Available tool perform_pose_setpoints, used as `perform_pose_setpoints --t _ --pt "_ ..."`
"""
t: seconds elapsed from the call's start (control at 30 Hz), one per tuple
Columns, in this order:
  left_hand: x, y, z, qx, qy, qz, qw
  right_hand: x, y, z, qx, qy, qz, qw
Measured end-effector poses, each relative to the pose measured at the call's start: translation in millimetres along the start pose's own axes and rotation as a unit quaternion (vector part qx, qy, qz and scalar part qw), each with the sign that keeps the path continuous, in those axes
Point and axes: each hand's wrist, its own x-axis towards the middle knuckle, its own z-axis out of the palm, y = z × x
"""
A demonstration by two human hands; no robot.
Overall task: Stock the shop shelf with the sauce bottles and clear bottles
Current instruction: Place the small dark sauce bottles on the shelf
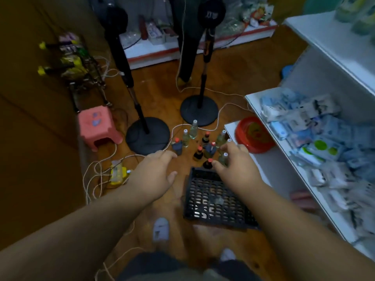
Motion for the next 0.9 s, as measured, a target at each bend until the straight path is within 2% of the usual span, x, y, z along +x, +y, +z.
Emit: perform_pose_setpoints --t 0.17,0.43,0.67,0.9 --pt "68.9 1.6 7.5 -0.021 -0.073 0.061 0.995 26.9 14.0 -1.1 -0.01 0.002 0.077 0.997" --pt "165.6 -14.0 63.5 -0.011 -0.158 0.071 0.985 112.3 47.3 51.0 0.023 -0.039 0.117 0.992" --pt "279.0 -51.9 179.9 0.0 -0.231 0.104 0.967 208.5 107.3 161.4 0.037 -0.075 0.214 0.973" --pt "381.7 -102.3 322.9 0.055 -0.275 0.11 0.953 296.8 193.7 280.7 0.026 -0.092 0.267 0.959"
